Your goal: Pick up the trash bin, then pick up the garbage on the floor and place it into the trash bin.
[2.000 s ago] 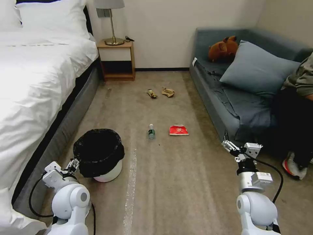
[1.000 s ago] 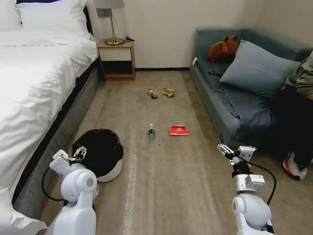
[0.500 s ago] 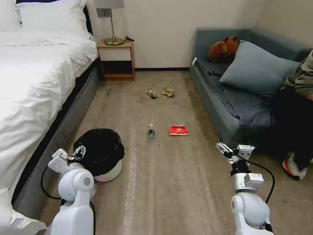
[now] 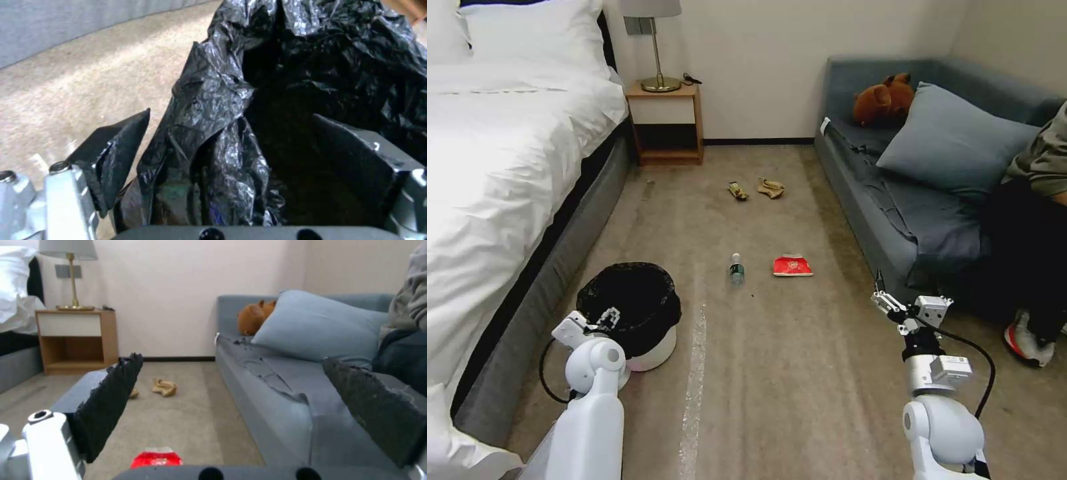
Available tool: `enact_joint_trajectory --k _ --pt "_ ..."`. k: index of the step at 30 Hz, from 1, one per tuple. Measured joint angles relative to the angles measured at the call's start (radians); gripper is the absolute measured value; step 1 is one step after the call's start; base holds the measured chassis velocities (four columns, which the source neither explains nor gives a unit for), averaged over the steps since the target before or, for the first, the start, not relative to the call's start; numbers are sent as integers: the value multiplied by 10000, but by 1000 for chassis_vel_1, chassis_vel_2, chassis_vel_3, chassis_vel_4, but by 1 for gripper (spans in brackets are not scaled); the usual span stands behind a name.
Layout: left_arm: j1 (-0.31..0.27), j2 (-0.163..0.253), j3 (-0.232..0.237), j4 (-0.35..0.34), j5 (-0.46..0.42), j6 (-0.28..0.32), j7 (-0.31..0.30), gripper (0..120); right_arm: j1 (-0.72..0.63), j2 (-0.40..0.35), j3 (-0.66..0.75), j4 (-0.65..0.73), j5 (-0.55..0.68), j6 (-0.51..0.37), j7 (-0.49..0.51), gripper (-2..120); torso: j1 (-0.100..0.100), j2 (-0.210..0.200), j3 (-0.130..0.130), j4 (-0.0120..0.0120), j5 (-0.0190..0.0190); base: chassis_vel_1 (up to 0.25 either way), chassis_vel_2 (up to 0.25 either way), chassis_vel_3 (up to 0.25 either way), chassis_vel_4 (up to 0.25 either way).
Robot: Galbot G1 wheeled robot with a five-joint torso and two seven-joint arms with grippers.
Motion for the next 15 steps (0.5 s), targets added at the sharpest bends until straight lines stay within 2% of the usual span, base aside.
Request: enact_joint_trajectory --k 3,4,6,7,8,10,11,14,15 --pt "13 9 51 69 97 -85 103 86 -9 21 -16 -19 -36 16 0 100 0 0 0 0 -2 0 0 0 0" --pt "62 1 85 41 99 -87 109 77 -8 26 -16 -30 -46 28 2 100 0 0 -1 0 -4 0 0 0 0" --pt "92 -16 104 14 101 -89 109 74 -5 26 -16 -37 -47 33 6 100 0 0 0 0 -5 0 0 0 0" --pt "145 -52 133 -44 104 -90 104 67 12 26 -21 -47 -47 36 10 100 0 0 0 -1 -6 0 0 0 0" --pt "145 -52 133 -44 104 -90 104 67 12 26 -21 -47 -47 36 10 100 0 0 0 -1 -6 0 0 0 0" --pt "213 -99 174 -143 104 -86 63 56 45 26 -60 -75 -47 37 14 100 0 0 0 -2 -10 0 0 0 0" --pt "213 -99 174 -143 104 -86 63 56 45 26 -60 -75 -47 37 14 100 0 0 0 -2 -10 0 0 0 0" --pt "262 -118 181 -270 101 -3 -33 39 76 43 -121 -121 -54 39 21 100 0 -2 2 -5 -15 0 0 0 0" --pt "262 -118 181 -270 101 -3 -33 39 76 43 -121 -121 -54 39 21 100 0 -2 2 -5 -15 0 0 0 0"
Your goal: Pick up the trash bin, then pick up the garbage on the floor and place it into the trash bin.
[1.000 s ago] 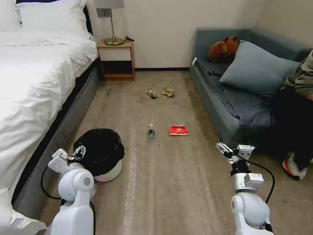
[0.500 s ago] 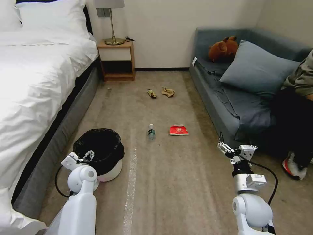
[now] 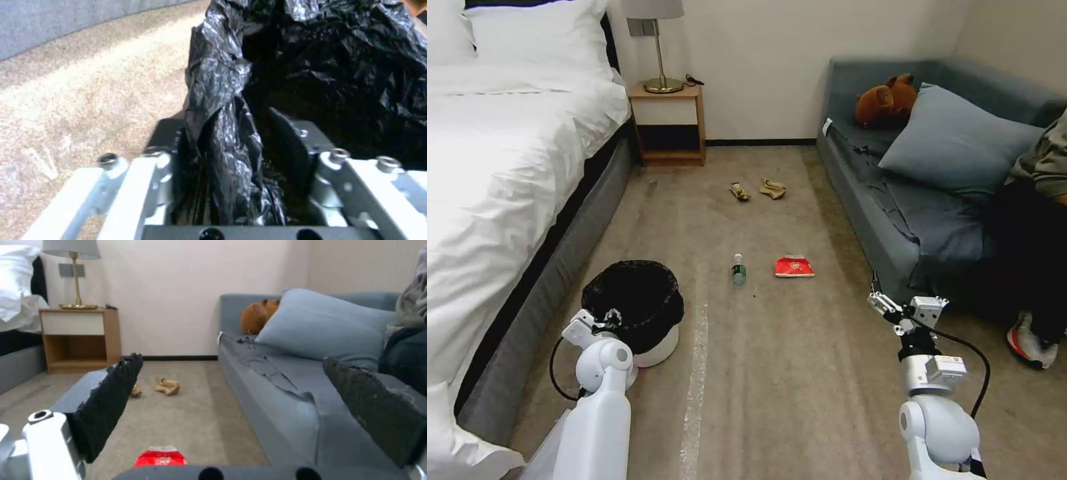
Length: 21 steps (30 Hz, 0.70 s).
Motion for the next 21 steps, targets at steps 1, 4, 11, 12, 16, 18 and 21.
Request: enact_joint_trajectory --k 1,4,11,12,16,18,21 --pt "6 1 -2 -19 -1 17 -18 36 3 9 -11 -13 -5 2 1 100 0 -1 0 0 -1 0 0 0 0" --pt "26 5 -11 -58 -12 40 -33 26 5 31 -30 -32 -19 8 3 100 0 -1 1 0 -2 0 0 0 0" --pt "100 -4 -10 -94 -2 34 -21 4 -8 27 -22 -30 -24 49 12 100 0 -2 1 -1 0 0 0 0 0" --pt "128 -5 -9 -108 8 32 -8 3 -1 21 -13 -31 -24 113 13 100 0 -2 0 -1 2 0 0 0 0" --pt "142 -5 -9 -118 15 32 4 3 8 18 -11 -37 -24 168 12 100 0 -2 0 -1 1 0 0 0 0" --pt "194 -3 -10 -189 67 70 49 3 37 14 -22 -70 -18 302 12 100 0 -2 1 -2 0 0 0 0 0" --pt "368 18 -35 -530 354 420 313 3 114 11 -94 -127 68 479 93 100 0 -3 2 -3 -9 0 0 0 0"
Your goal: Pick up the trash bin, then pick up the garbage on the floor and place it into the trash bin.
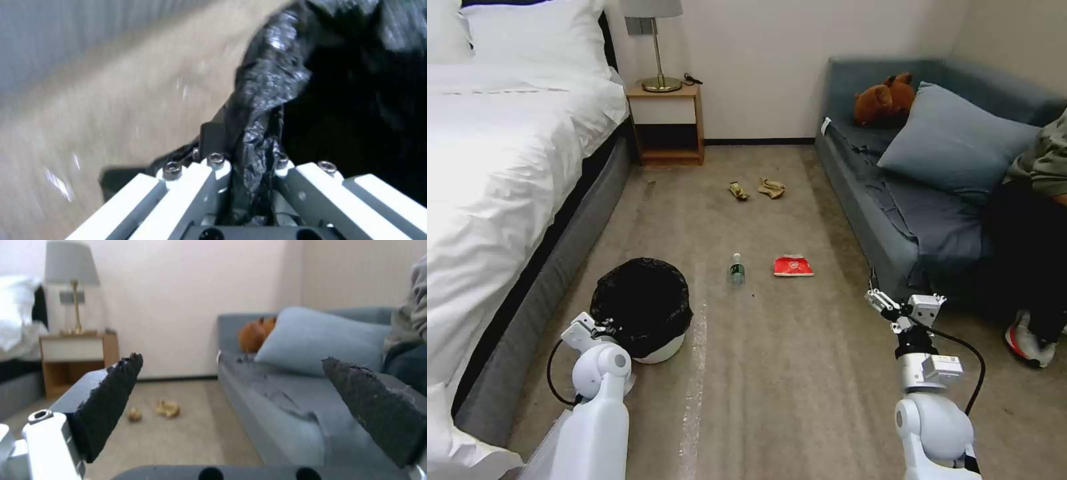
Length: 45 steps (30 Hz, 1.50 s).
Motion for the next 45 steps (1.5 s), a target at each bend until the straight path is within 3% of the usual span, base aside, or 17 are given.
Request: enact_joint_trajectory --k 2,3,5,7,9,14,45 --pt "218 95 -93 -783 848 518 612 3 182 -37 -164 -140 210 347 242 100 0 0 0 0 7 0 0 0 0" --pt "218 95 -93 -783 848 518 612 3 182 -37 -164 -140 210 347 242 100 0 0 0 0 7 0 0 0 0" --pt "243 432 -163 -1460 1575 835 1106 3 470 -83 -192 -353 -91 637 574 100 0 0 -1 5 9 0 0 0 0" --pt "239 600 -177 -1837 1643 1093 1265 3 524 -113 -175 -425 -210 689 614 100 0 0 0 3 11 0 0 0 0" --pt "384 827 -240 -2743 1652 1612 1579 3 471 -139 -193 -495 -215 721 410 100 0 0 -1 2 12 0 0 0 0" --pt "548 759 -113 -3696 1657 1888 1714 3 484 -92 -315 -634 -115 646 291 100 0 0 -1 2 12 0 0 0 0" --pt "222 728 -257 -3374 1766 1791 1596 3 351 -145 -330 -703 -102 504 -51 100 0 2 -2 3 12 -77 73 72 -73"
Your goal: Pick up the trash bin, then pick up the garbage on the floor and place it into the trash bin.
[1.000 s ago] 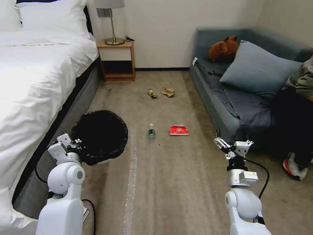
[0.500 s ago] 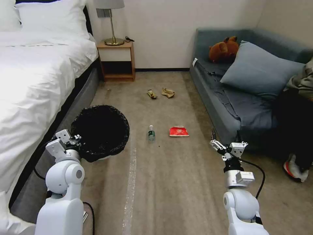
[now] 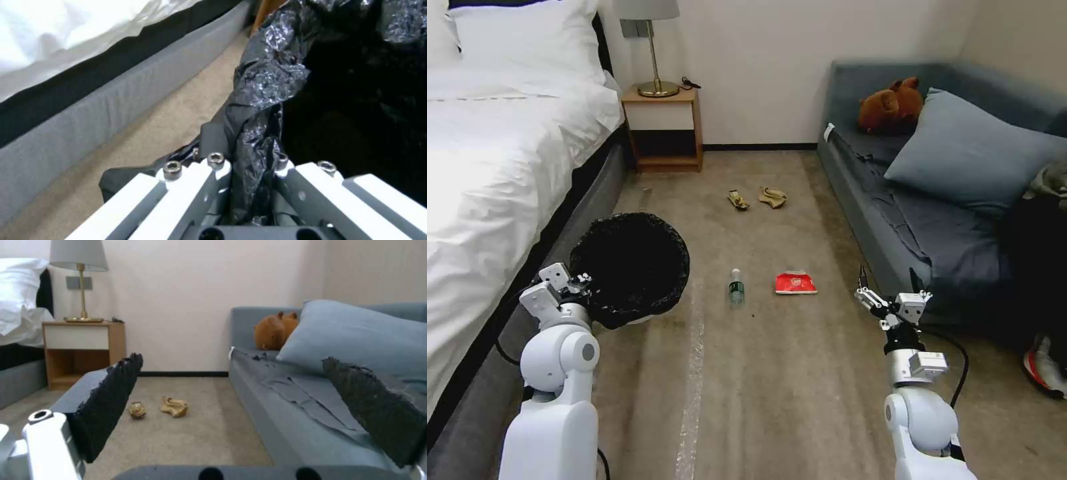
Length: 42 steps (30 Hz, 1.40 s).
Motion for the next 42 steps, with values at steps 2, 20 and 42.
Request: enact_joint_trajectory --k 2,20,42 --pt "0 0 -8 -4 2 -1 -1 3 -1 -7 -5 0 6 -5 -3 100 0 0 0 0 0 -54 97 77 -82" --pt "2 -3 -106 -79 16 6 -30 3 -4 -35 -22 92 45 -64 -61 100 0 0 0 0 0 -98 88 102 -93" --pt "17 -77 -34 -62 25 -34 11 3 -93 -28 -70 100 30 -57 -54 100 0 0 0 0 0 -96 101 98 -97"
